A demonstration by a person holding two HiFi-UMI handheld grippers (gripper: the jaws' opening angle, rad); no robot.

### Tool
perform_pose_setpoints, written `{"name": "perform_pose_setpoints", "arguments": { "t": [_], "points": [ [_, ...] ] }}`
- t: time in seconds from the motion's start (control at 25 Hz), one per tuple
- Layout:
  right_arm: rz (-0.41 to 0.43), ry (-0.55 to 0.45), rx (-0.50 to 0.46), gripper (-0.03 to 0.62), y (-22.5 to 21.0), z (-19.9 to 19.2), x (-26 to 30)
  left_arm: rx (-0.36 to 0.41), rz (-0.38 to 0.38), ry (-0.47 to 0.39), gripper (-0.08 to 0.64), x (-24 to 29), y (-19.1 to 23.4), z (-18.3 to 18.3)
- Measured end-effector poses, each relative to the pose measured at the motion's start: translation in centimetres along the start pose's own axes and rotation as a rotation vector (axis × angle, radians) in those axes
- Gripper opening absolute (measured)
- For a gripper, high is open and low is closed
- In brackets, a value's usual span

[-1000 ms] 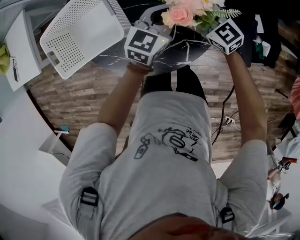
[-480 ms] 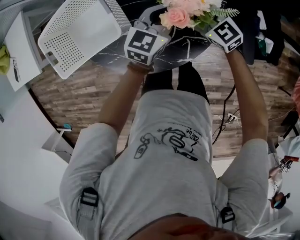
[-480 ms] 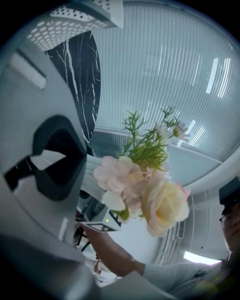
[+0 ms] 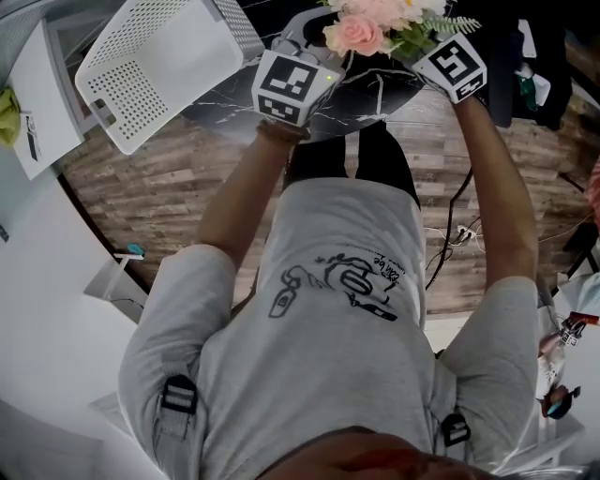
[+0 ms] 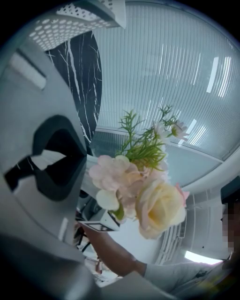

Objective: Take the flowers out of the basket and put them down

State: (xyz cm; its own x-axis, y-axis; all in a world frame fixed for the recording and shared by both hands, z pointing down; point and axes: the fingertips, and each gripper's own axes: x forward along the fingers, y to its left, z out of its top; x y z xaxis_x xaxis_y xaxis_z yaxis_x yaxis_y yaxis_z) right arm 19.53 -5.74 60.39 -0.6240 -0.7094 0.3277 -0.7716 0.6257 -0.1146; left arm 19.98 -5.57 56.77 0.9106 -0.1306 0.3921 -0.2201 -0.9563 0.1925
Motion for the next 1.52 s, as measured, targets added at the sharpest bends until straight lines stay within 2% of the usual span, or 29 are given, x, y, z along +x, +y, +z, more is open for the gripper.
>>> {"name": "perform_pose_setpoints", "arguments": {
  "t": [0.84,1.2,1.52],
  "points": [
    [0.01,0.004,0.013,0.416,0.0,-0.5,-0.1,-0.01,0.01,0.009,0.003,0.0,-0.1,-0.6],
    [-0.022,0.005,0.037,0.459,0.3,0.3,-1.3,-0.024,0.023,0.015,0.003,-1.1,-0.1,-0.3],
    [-0.08,0.03,0.067,0.459,0.5,-0.3,-3.6,-0.021,0.039,0.013,0.003,-3.1,-0.4,0.7]
  ]
}}
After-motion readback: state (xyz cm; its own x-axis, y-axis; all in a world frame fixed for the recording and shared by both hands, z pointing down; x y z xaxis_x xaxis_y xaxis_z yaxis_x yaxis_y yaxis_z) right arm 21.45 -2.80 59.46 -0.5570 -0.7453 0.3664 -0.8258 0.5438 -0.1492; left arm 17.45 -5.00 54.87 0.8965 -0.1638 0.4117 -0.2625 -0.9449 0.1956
